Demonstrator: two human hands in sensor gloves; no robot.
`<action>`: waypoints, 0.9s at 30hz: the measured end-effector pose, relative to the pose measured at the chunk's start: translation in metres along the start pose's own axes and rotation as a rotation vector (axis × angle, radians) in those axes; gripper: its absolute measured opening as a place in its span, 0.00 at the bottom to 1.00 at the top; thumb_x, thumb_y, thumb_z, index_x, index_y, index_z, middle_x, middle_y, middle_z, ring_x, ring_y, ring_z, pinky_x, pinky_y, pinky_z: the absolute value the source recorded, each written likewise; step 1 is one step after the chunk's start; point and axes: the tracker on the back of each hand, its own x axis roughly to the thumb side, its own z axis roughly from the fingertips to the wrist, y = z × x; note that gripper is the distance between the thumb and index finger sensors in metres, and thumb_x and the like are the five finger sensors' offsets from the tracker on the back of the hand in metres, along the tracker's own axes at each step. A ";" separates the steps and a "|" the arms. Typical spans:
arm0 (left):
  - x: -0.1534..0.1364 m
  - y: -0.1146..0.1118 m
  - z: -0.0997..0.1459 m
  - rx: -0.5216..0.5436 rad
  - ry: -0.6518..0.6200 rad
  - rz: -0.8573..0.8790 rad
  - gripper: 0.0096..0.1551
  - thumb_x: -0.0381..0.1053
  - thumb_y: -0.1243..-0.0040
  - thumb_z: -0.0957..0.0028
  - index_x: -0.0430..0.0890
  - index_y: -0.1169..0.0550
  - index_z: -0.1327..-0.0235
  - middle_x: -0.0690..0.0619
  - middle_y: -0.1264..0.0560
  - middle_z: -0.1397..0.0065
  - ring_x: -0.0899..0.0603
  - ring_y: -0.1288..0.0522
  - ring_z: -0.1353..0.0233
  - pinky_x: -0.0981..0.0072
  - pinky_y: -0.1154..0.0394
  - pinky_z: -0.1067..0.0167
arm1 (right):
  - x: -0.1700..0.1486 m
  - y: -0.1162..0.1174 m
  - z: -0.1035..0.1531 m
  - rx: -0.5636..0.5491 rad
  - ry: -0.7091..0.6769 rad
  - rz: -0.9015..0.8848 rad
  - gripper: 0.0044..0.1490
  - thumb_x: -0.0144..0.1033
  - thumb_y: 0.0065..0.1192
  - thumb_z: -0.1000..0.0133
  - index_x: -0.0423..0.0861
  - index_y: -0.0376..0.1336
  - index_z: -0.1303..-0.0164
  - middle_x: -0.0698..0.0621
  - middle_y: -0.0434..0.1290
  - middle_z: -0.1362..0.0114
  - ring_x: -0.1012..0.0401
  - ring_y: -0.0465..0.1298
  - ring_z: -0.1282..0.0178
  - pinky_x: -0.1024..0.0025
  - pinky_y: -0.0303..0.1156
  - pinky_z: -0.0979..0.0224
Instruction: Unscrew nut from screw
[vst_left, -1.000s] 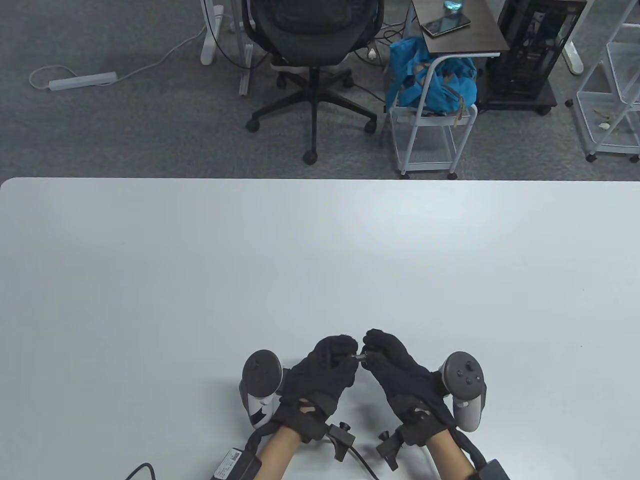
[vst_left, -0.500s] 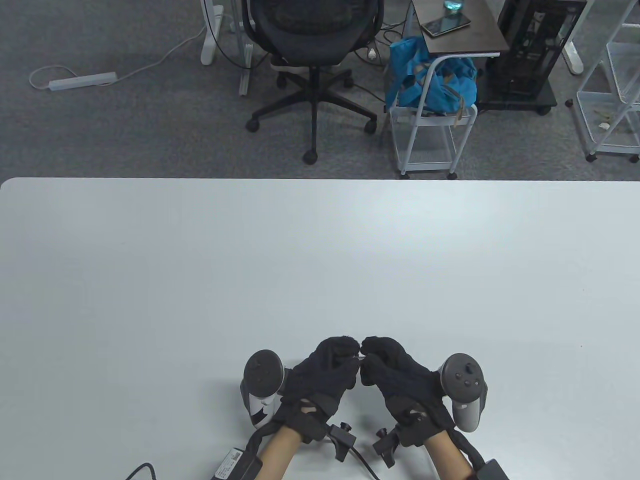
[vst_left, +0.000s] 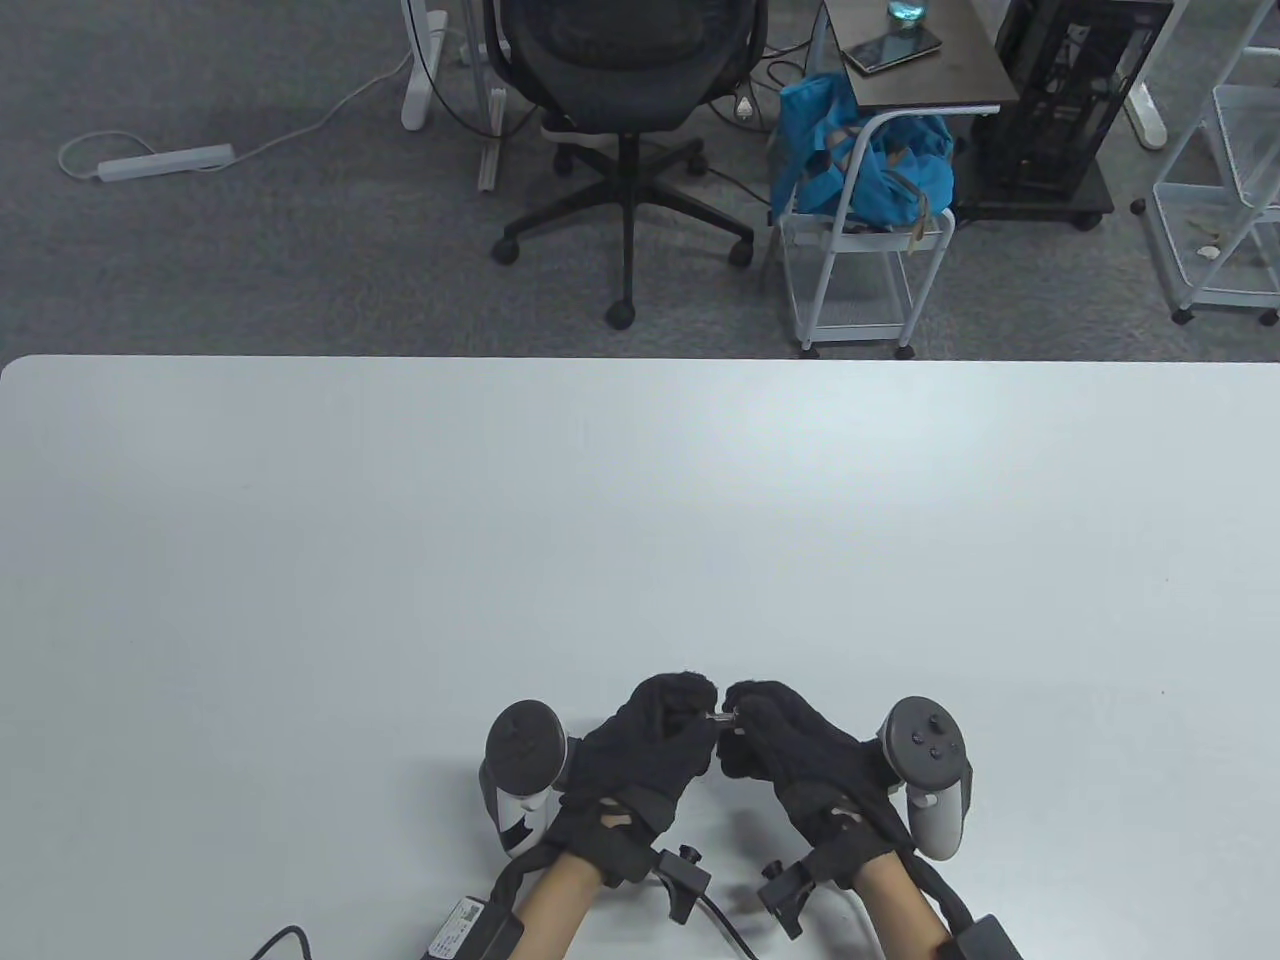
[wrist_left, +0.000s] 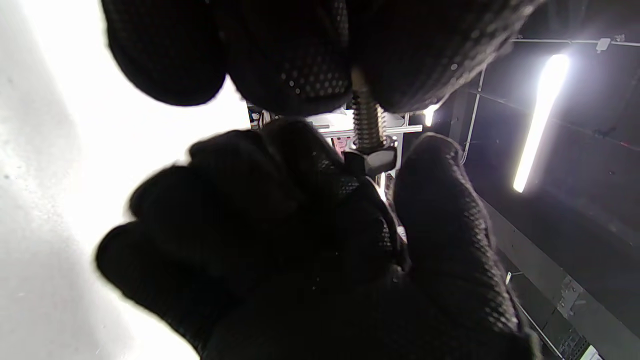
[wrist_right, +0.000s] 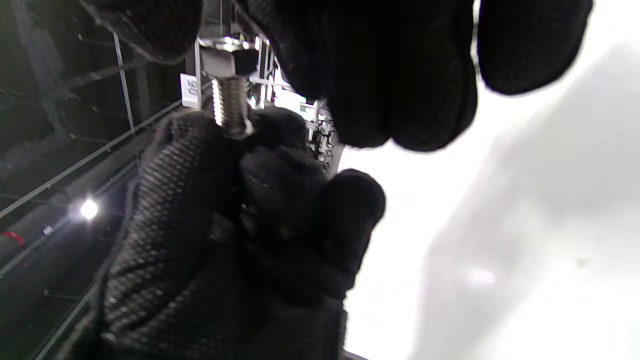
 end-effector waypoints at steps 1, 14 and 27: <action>0.000 0.000 0.000 -0.003 0.000 -0.006 0.26 0.52 0.29 0.50 0.52 0.23 0.37 0.42 0.21 0.38 0.50 0.17 0.56 0.45 0.19 0.48 | 0.001 0.001 0.000 -0.002 -0.002 0.000 0.41 0.59 0.50 0.37 0.34 0.69 0.38 0.45 0.83 0.56 0.47 0.83 0.61 0.39 0.75 0.45; -0.001 0.000 0.000 0.011 0.028 0.009 0.27 0.54 0.32 0.49 0.50 0.23 0.36 0.41 0.20 0.40 0.50 0.17 0.58 0.46 0.19 0.49 | 0.016 0.003 0.004 -0.076 -0.143 0.067 0.31 0.44 0.60 0.39 0.43 0.65 0.28 0.43 0.78 0.44 0.47 0.80 0.48 0.39 0.73 0.36; 0.000 0.000 0.001 0.010 0.021 -0.005 0.26 0.53 0.30 0.50 0.52 0.22 0.37 0.42 0.20 0.38 0.50 0.17 0.57 0.46 0.19 0.48 | 0.003 0.001 0.002 -0.024 -0.008 0.021 0.44 0.60 0.52 0.38 0.33 0.66 0.32 0.39 0.80 0.45 0.42 0.80 0.52 0.35 0.72 0.42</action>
